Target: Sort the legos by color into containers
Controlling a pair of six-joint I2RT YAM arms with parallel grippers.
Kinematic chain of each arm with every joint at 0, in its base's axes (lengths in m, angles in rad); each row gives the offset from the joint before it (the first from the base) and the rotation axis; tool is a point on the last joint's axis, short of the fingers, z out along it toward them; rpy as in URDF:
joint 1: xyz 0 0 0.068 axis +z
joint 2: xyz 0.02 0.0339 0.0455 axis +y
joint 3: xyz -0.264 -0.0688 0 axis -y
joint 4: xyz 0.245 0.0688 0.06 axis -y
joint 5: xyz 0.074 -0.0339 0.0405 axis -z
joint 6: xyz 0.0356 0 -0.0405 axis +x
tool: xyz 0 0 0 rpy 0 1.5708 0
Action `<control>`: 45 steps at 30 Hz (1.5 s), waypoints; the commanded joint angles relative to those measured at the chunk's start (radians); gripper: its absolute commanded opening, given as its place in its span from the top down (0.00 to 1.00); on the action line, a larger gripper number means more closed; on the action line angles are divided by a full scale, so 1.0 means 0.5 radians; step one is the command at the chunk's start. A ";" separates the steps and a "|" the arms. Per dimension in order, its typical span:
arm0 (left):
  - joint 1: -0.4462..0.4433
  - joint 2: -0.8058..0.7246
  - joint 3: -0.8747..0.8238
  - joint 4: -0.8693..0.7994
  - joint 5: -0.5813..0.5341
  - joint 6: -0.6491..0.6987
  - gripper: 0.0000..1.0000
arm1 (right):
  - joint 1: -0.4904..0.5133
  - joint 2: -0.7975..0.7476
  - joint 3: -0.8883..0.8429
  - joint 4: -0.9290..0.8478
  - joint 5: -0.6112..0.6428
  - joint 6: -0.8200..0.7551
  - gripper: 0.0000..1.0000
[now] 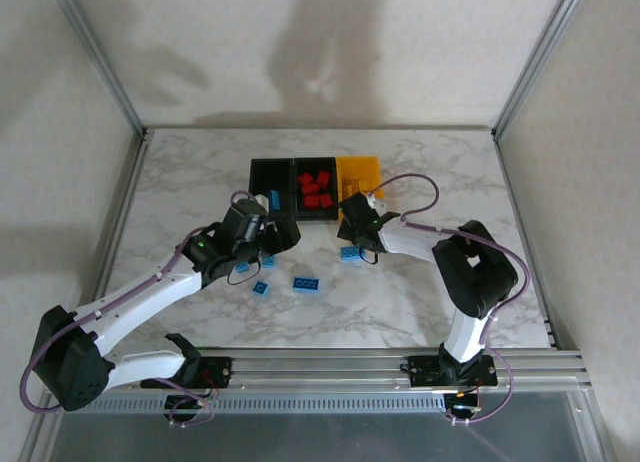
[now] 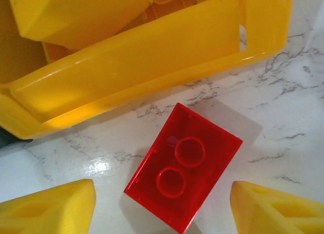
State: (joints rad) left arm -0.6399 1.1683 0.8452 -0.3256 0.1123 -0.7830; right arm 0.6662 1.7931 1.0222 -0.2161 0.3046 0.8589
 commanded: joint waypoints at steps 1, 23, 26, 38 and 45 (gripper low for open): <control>-0.012 0.023 0.022 -0.017 -0.023 0.005 0.25 | -0.001 0.063 0.051 0.009 0.096 0.022 0.33; -0.024 0.107 0.083 0.037 -0.044 -0.006 0.26 | -0.019 -0.527 -0.271 -0.175 0.231 -0.019 0.75; -0.019 0.061 0.075 0.039 -0.072 -0.019 0.26 | 0.011 -0.646 -0.241 -0.241 0.250 -0.064 0.75; 0.080 -0.119 -0.007 -0.051 -0.163 -0.069 0.26 | 0.171 -0.310 0.460 -0.281 0.043 -0.394 0.75; 0.105 -0.214 -0.060 -0.114 -0.166 -0.081 0.25 | 0.163 0.175 0.999 -0.350 -0.052 -0.487 0.74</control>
State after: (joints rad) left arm -0.5980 1.0870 0.8330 -0.3447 0.0521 -0.8101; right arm 0.7498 1.8187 1.4464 -0.3569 0.3035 0.6567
